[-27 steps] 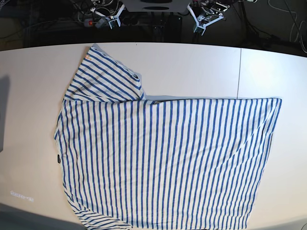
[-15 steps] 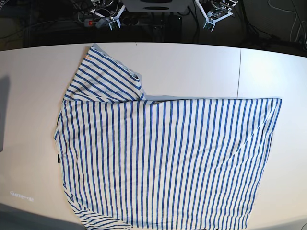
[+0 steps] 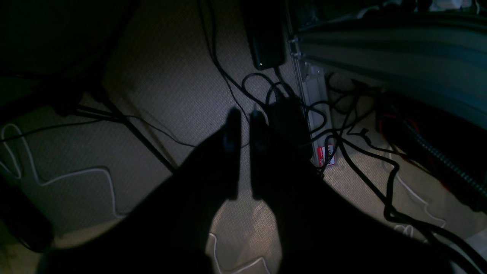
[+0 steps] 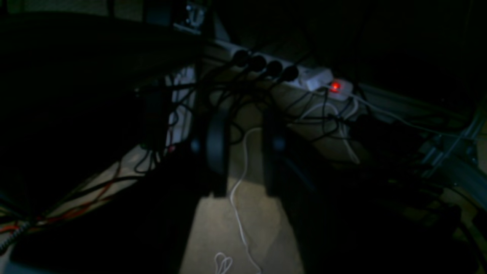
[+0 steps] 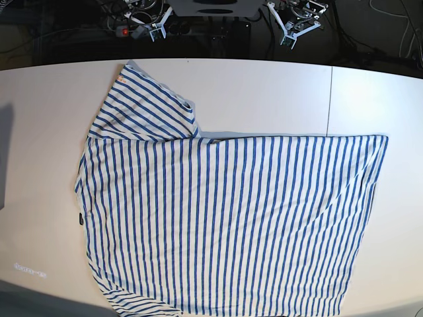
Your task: Fold the T-shirt properly
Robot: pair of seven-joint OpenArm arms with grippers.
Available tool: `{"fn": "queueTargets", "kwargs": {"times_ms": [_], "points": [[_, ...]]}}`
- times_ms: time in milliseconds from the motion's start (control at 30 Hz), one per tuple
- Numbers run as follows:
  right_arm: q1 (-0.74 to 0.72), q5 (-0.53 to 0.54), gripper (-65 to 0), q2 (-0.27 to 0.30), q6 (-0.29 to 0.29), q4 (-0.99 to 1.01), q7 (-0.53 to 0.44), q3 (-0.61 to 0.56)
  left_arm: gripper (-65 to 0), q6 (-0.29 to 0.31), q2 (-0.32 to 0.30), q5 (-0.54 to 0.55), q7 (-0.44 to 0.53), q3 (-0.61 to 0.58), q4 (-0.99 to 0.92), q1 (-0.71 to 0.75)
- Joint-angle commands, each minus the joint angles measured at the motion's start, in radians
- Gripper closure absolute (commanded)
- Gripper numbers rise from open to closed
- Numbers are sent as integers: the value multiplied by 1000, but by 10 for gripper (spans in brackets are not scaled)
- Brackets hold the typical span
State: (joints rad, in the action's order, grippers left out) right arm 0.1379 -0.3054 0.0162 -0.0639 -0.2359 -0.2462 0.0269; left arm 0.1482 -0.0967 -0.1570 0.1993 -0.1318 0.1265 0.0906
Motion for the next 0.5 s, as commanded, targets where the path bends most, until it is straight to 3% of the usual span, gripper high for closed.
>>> {"fn": "queueTargets", "kwargs": {"times_ms": [0,467], "points": [[4,-2,-136,1,-45,-5,-12,2,-41,22,-3,-1,10,-2,3,5],[76,-2,-136,7,-45,-93,0,2,-41,21,-38,0,10,-2,60,59]]}}
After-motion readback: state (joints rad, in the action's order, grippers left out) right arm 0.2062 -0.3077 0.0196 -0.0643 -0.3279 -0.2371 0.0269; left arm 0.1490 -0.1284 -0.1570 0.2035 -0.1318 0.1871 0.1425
